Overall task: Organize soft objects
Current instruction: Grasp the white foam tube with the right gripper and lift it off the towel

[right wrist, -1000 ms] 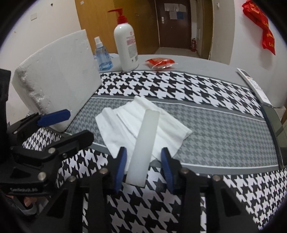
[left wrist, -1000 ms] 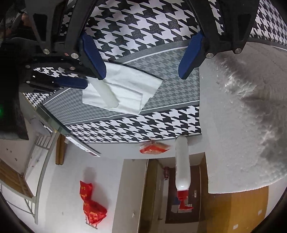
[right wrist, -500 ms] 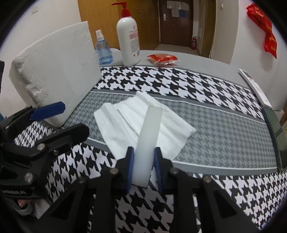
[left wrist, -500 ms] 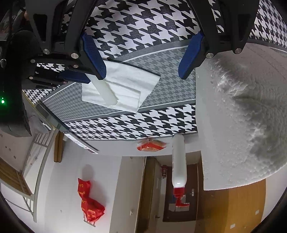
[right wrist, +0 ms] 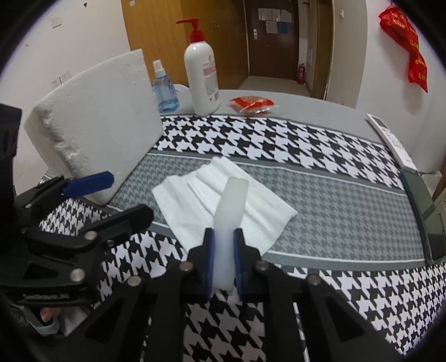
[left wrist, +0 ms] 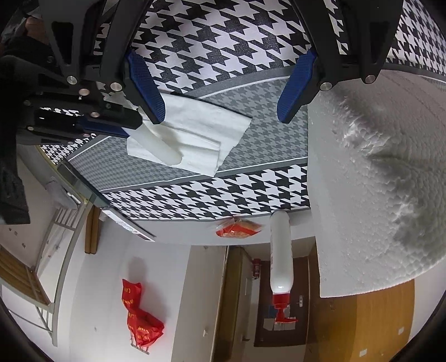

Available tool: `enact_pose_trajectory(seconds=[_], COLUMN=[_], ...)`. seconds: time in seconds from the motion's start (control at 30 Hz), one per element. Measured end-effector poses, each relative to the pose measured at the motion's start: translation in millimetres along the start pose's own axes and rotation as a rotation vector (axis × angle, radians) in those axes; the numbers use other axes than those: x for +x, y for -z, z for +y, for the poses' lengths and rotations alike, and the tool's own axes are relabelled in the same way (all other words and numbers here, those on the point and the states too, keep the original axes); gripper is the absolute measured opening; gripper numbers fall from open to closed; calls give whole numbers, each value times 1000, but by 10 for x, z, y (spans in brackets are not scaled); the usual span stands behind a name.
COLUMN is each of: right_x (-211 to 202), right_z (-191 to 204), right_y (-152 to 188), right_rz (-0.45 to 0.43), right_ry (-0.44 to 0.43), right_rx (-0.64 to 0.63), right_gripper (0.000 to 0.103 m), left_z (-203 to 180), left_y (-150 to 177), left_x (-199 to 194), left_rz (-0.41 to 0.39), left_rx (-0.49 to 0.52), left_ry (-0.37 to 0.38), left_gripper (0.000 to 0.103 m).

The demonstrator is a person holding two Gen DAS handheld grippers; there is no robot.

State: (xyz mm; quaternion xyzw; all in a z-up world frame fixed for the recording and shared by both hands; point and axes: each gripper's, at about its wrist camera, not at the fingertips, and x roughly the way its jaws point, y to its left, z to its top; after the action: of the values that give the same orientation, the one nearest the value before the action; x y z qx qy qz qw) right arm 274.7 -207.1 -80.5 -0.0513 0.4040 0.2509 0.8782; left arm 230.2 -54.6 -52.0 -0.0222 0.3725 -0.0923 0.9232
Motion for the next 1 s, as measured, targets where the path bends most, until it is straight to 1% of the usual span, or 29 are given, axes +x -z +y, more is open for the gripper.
enact_pose_trajectory(seconds=[0.27, 0.37, 0.43, 0.9, 1.0], right_x=[-246, -346, -388, -526, -543], right_z=[-44, -76, -116, -300, -332], right_y=[49, 78, 98, 240, 251], right_rz=[-47, -68, -76, -98, -102], right_ry=[-6, 9, 18, 54, 57], right_rx=[24, 34, 47, 115, 124], right_gripper=[16, 16, 16, 16, 16], left_z=[-110, -157, -189, -395, -434], left_y=[7, 2, -3, -37, -55], left_x=[-25, -25, -18, 63, 113], left_rz=[6, 13, 14, 43, 57], left_rx=[28, 35, 39, 62, 64], left_ry=[14, 31, 24, 43, 35], left_gripper=[83, 83, 83, 83, 83])
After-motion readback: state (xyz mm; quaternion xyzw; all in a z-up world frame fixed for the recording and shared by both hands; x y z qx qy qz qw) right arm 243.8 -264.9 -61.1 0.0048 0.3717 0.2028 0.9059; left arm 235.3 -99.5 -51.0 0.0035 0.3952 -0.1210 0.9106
